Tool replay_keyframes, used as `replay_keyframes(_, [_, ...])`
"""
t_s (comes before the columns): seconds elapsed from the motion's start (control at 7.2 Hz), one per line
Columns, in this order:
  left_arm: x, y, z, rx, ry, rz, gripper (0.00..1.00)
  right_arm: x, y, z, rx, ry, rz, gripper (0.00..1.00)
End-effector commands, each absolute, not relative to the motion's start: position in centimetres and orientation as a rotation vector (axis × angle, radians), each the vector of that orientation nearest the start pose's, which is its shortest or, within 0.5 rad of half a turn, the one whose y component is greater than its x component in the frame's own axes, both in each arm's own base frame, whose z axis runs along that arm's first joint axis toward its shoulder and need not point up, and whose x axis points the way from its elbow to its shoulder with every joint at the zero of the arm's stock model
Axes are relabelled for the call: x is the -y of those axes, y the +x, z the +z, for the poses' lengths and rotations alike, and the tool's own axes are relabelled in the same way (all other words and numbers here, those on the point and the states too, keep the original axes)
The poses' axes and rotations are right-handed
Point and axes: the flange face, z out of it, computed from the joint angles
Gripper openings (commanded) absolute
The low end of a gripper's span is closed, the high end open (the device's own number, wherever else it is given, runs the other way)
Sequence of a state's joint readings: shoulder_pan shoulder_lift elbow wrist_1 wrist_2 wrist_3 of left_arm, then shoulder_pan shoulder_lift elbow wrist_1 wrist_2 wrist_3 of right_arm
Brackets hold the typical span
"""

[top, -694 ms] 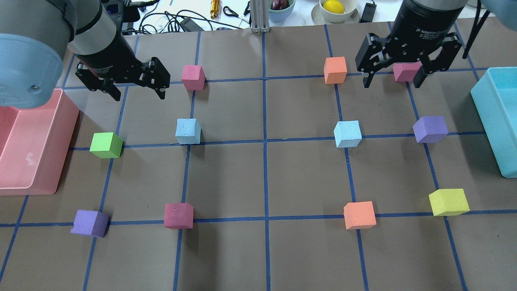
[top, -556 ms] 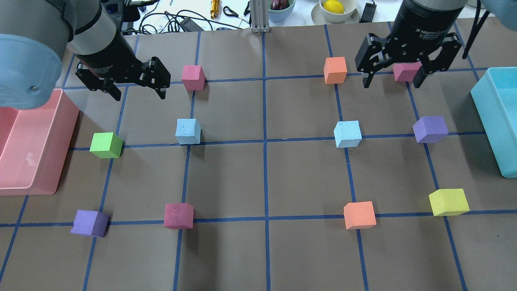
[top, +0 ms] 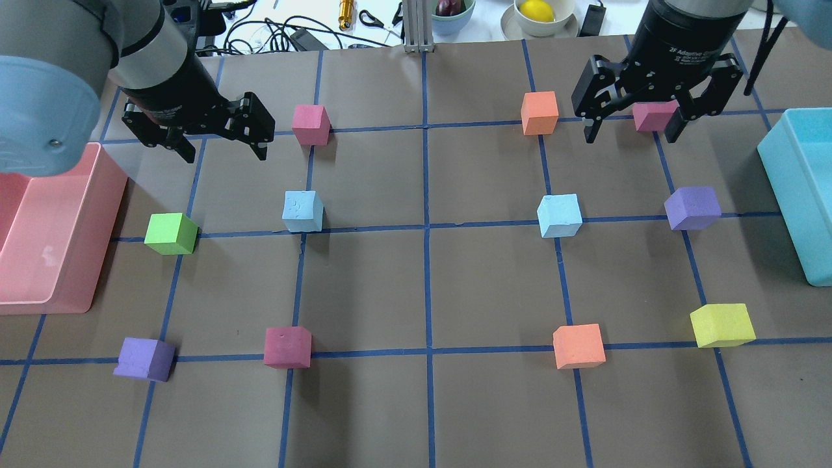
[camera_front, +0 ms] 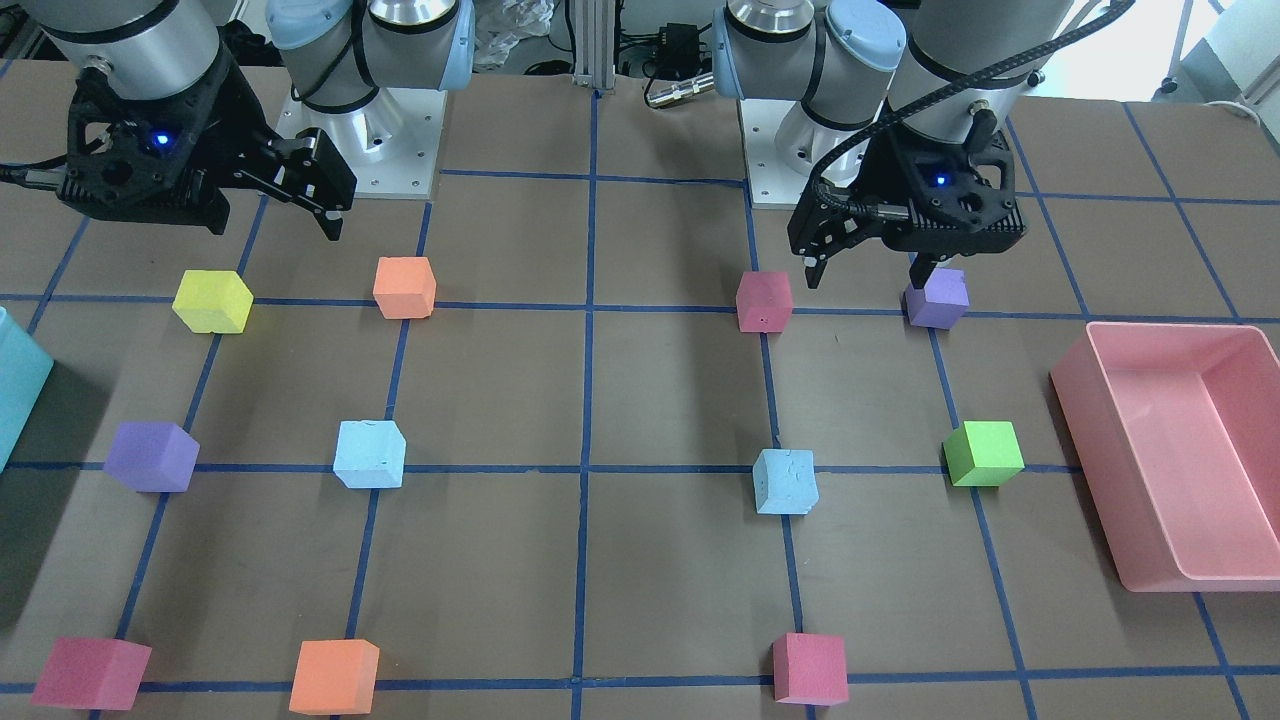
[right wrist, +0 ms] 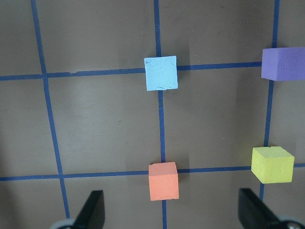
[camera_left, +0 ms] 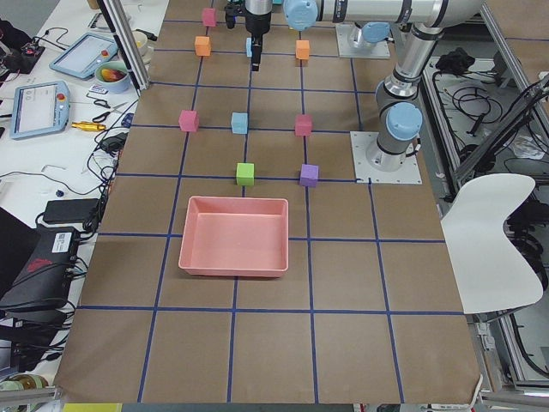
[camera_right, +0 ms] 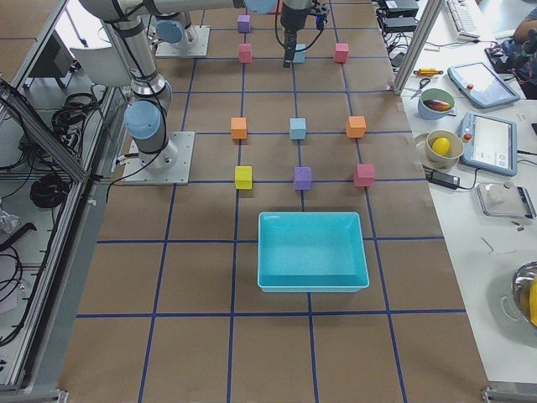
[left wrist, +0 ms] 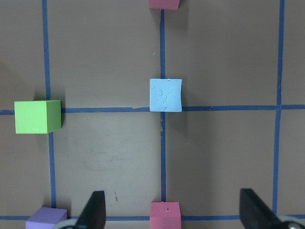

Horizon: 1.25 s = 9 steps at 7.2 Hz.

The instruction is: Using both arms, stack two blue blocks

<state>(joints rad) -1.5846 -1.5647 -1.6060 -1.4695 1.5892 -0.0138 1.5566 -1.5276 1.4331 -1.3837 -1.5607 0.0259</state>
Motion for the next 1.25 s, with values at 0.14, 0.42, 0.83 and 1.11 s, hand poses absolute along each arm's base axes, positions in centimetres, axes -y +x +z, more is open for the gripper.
replay_keyframes(0.14, [49.5,-13.8,48.2,-3.122,-0.001,-0.108,1.0,50.5,12.7,50.8,-3.126,0.051,0.17,1.0])
replay_keyframes(0.42, [50.8,-14.0,46.3,-3.12,0.004,-0.063,1.0,50.5,12.4,50.6,-3.142,0.052,0.183,1.0])
replay_keyframes(0.83, [55.2,-14.0,38.6,-3.125,-0.022,-0.077,1.0,50.3,12.2,49.1,-3.156,0.053,0.226,1.0])
replay_keyframes(1.11, [56.8,-14.0,31.2,-3.125,-0.012,-0.058,1.0,52.5,12.1,45.1,-3.145,0.059,0.316,1.0])
